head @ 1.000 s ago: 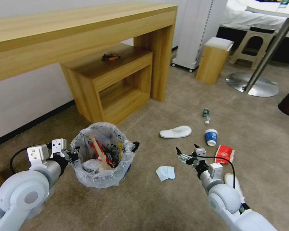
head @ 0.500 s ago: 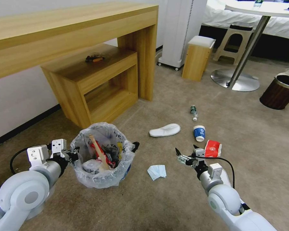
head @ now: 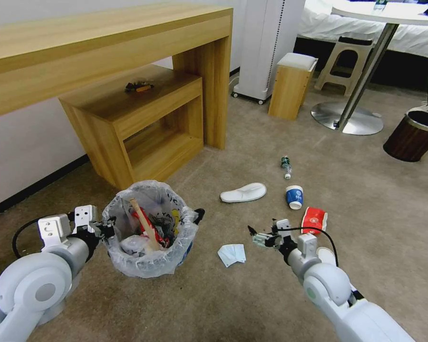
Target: Pick up the trash bin and place the garbage on the floor into it.
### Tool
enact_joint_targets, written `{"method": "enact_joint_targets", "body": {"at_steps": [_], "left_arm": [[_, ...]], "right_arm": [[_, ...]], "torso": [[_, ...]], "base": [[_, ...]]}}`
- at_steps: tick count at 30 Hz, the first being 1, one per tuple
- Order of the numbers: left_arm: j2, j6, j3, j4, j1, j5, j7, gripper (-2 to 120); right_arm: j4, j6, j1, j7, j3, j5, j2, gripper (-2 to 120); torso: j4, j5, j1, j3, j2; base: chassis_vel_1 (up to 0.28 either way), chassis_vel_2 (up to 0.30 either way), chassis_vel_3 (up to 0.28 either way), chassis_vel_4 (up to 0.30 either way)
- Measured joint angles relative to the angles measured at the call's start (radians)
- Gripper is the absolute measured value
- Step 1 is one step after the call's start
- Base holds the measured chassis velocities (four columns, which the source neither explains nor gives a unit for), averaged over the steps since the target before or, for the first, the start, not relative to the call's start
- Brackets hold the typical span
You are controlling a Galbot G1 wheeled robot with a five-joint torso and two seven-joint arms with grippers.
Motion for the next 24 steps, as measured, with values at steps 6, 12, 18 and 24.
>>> {"method": "enact_joint_targets", "body": {"at_steps": [6,12,18,24], "left_arm": [[-0.003,0.0,-0.006,0.0,0.004,0.0,0.0,0],[-0.004,0.002,-0.011,0.0,0.006,-0.003,0.001,0],[-0.012,0.002,-0.002,0.008,-0.003,-0.002,0.007,0],[-0.021,0.002,0.005,0.012,-0.005,0.0,0.013,0]], "right_arm": [[-0.118,-0.039,0.086,-0.036,-0.078,-0.037,0.045,100],[-0.212,-0.087,0.127,-0.1,-0.113,-0.074,0.08,100],[-0.297,-0.105,0.156,-0.201,-0.119,-0.134,0.133,100],[-0.394,-0.072,0.181,-0.217,-0.152,-0.212,0.182,100]], "torso": [[0.0,0.0001,0.0,0.0,0.0],[-0.0001,0.0001,0.0,0.0,0.0],[-0.0002,-0.0002,0.0,0.0,0.0],[-0.0001,0.0001,0.0,0.0,0.0]], "base": [[0.0,0.0,0.0,0.0],[0.0,0.0,0.0,0.0],[0.0,0.0,0.0,0.0],[0.0,0.0,0.0,0.0]]}}
